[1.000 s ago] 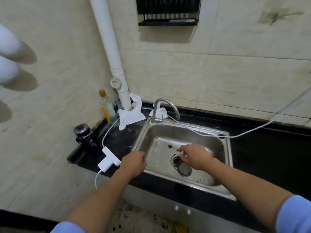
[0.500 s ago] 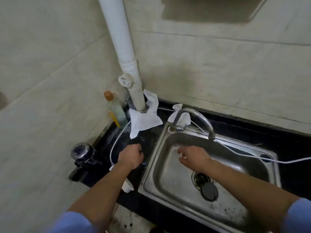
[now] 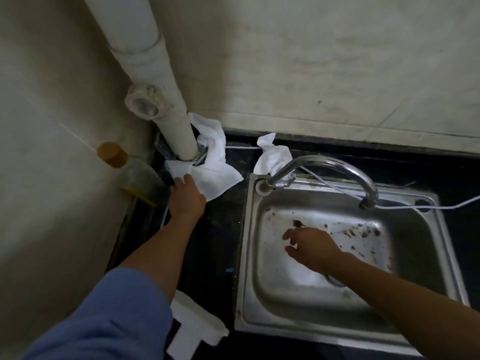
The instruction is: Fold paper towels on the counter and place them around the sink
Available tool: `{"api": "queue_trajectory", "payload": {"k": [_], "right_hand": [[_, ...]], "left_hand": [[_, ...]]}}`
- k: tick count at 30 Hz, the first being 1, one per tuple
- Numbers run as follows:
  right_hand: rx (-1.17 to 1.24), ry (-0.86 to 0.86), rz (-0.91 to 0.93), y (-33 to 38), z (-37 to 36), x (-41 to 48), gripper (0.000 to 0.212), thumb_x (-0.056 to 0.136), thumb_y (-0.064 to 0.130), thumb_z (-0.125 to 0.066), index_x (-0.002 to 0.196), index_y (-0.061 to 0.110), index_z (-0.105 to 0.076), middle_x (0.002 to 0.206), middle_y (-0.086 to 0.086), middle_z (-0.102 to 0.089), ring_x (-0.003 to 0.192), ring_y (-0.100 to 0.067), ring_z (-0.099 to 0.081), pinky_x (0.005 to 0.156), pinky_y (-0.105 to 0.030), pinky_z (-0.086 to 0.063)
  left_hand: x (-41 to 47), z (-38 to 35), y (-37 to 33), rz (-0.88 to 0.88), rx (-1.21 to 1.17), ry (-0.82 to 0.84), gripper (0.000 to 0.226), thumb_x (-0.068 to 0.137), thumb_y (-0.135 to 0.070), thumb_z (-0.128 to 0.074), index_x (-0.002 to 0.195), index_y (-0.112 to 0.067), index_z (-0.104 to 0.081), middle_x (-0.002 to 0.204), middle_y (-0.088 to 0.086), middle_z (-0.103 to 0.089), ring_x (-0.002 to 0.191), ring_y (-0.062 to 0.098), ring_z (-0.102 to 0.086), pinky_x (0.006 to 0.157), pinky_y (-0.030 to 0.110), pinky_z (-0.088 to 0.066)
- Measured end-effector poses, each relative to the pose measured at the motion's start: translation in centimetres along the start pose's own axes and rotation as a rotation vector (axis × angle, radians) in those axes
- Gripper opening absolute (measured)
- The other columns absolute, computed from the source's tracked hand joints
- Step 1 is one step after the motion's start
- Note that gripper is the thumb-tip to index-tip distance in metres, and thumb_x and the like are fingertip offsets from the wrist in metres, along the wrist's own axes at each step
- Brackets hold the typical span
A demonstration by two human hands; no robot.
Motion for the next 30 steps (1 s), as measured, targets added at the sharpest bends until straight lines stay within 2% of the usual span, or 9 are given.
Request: {"api": "queue_trajectory", "payload": {"k": [2, 6, 11, 14, 17, 22, 26, 30], "right_hand": [[0.008, 0.026, -0.024, 0.1, -0.6, 0.1, 0.036, 0.095, 0.042, -0.05, 0.129, 0.029, -0.054, 0.122, 0.007, -0.063, 0.102, -0.011, -0.062, 0.089, -0.026, -0.045], [0.001, 0.053, -0.052, 0.3, -1.0, 0.4, 0.037, 0.095, 0.044, -0.049, 0.129, 0.031, -0.053, 0.122, 0.008, -0.063, 0.103, -0.011, -0.062, 0.088, -0.027, -0.047], [-0.008, 0.032, -0.082, 0.0, -0.3, 0.0, 0.037, 0.095, 0.043, -0.05, 0.129, 0.03, -0.053, 0.122, 0.006, -0.063, 0.103, -0.012, -0.061, 0.09, -0.029, -0.046], [-0.01, -0.012, -0.091, -0.1, 0.8, -0.9, 0.037, 0.095, 0.043, -0.051, 0.129, 0.03, -0.054, 0.122, 0.005, -0.063, 0.103, -0.013, -0.062, 0.09, -0.028, -0.046], [-0.012, -0.068, -0.09, -0.5, 1.7, -2.6, 0.037, 0.094, 0.042, -0.051, 0.129, 0.028, -0.054, 0.122, 0.005, -0.063, 0.105, -0.014, -0.061, 0.09, -0.029, -0.045], [-0.016, -0.113, -0.109, -2.5, 2.5, -7.5, 0.038, 0.094, 0.041, -0.05, 0.129, 0.027, -0.054, 0.122, 0.003, -0.064, 0.109, -0.018, -0.06, 0.089, -0.032, -0.048], [-0.047, -0.173, -0.15, -5.6, 2.1, -13.5, 0.037, 0.092, 0.041, -0.049, 0.126, 0.028, -0.054, 0.121, -0.002, -0.064, 0.108, -0.024, -0.06, 0.086, -0.034, -0.049], [0.0, -0.239, -0.197, -9.6, 0.7, -21.6, 0.04, 0.092, 0.046, -0.05, 0.128, 0.028, -0.053, 0.123, 0.001, -0.063, 0.11, -0.023, -0.059, 0.086, -0.033, -0.048]], "left_hand": [[0.8, -0.6, 0.2, 0.011, 0.014, 0.012, 0.054, 0.088, -0.018, -0.059, 0.134, -0.006, -0.034, 0.136, 0.022, -0.04, 0.12, 0.038, -0.045, 0.092, 0.047, -0.044], [1.4, -1.0, 0.6, -0.009, 0.011, -0.042, 0.021, 0.09, -0.008, -0.052, 0.109, -0.002, -0.056, 0.119, 0.021, -0.059, 0.11, 0.036, -0.055, 0.09, 0.042, -0.045], [-0.4, 0.5, -0.3, -0.049, -0.078, -0.156, 0.013, 0.089, -0.012, -0.052, 0.096, -0.003, -0.057, 0.108, 0.019, -0.059, 0.1, 0.036, -0.057, 0.078, 0.042, -0.046], [-2.2, 1.9, -1.3, -0.152, -0.121, -0.253, 0.014, 0.087, -0.016, -0.056, 0.089, -0.002, -0.055, 0.1, 0.019, -0.056, 0.091, 0.037, -0.057, 0.07, 0.04, -0.044], [-4.2, 3.3, -2.6, -0.279, -0.225, -0.29, 0.019, 0.089, -0.02, -0.056, 0.087, -0.002, -0.053, 0.097, 0.019, -0.056, 0.09, 0.036, -0.055, 0.071, 0.041, -0.042], [-9.8, 5.4, -5.8, -0.393, -0.325, -0.324, 0.02, 0.094, -0.021, -0.052, 0.081, -0.007, -0.047, 0.086, 0.017, -0.057, 0.079, 0.03, -0.054, 0.07, 0.04, -0.042], [-15.9, 5.3, -9.2, -0.503, -0.296, -0.319, 0.02, 0.093, -0.022, -0.054, 0.078, -0.013, -0.044, 0.076, 0.007, -0.051, 0.071, 0.024, -0.051, 0.063, 0.032, -0.033], [-23.5, 3.7, -13.8, -0.611, -0.261, -0.326, 0.021, 0.091, -0.023, -0.055, 0.076, -0.017, -0.042, 0.074, 0.004, -0.05, 0.067, 0.021, -0.048, 0.062, 0.031, -0.032]]}}
Point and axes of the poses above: each hand's wrist, its own x-axis towards the middle knuckle, its own z-axis out of the back of the hand, y = z × x, the point moved 2 cm from there along x, towards the middle knuckle
